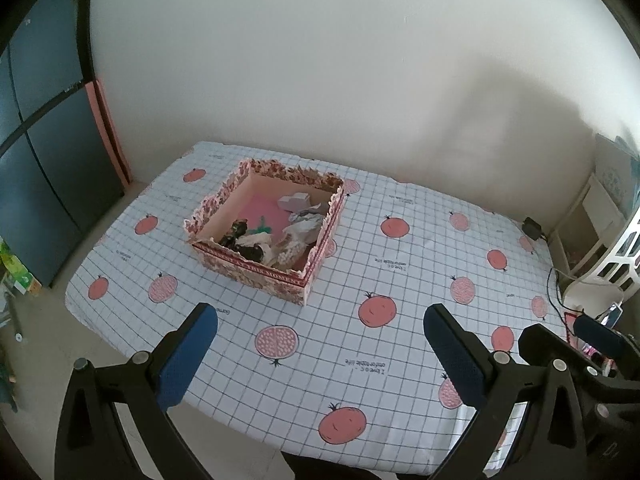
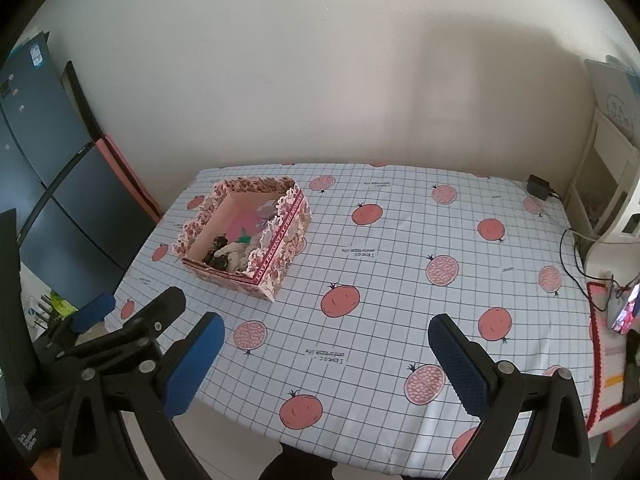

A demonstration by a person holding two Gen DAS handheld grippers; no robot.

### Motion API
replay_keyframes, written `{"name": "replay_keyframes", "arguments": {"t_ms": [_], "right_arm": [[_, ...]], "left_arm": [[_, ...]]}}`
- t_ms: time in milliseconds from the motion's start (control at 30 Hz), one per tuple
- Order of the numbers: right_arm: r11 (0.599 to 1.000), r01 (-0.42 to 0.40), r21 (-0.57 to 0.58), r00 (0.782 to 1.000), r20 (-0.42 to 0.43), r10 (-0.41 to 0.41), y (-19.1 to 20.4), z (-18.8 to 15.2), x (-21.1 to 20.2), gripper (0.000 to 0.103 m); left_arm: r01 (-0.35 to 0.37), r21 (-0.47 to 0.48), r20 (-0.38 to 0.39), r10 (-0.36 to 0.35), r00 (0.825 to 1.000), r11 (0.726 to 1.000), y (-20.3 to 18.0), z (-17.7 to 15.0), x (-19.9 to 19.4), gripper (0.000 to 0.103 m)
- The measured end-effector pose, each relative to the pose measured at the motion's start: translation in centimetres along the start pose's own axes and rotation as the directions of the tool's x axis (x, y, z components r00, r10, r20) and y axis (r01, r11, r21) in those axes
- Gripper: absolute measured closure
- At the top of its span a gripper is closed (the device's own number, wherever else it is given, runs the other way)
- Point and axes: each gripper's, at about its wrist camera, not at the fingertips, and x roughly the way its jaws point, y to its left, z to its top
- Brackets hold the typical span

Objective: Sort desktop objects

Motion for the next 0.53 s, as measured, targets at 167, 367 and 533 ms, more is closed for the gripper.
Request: {"name": "replay_keyframes", "arguments": {"t_ms": [167,367,533], "right_arm": [[1.0,-0.004,-0.001,1.0,-0.006,0.004,0.18,-0.08,0.25,0.0],[1.0,-0.005,-0.005,1.0,-0.014,0.005,0.23,-0.06,0.59,0.0],[1.0,-0.007,-0.004,1.0,-0.016,0.006,0.17,-0.03,0.82,0.0]], "left_arm": [[-0.015,0.001,0.013,0.015,1.0,1.0,0.11,-0.05,-0.08,0.0],[-0.03,0.001,0.013,0.03,0.999,1.0,0.18,-0.17,0.0,0.0],[-0.037,0.0,0.016,0.037,0.999,0.999,0.14,-0.22,0.08,0.0]]}}
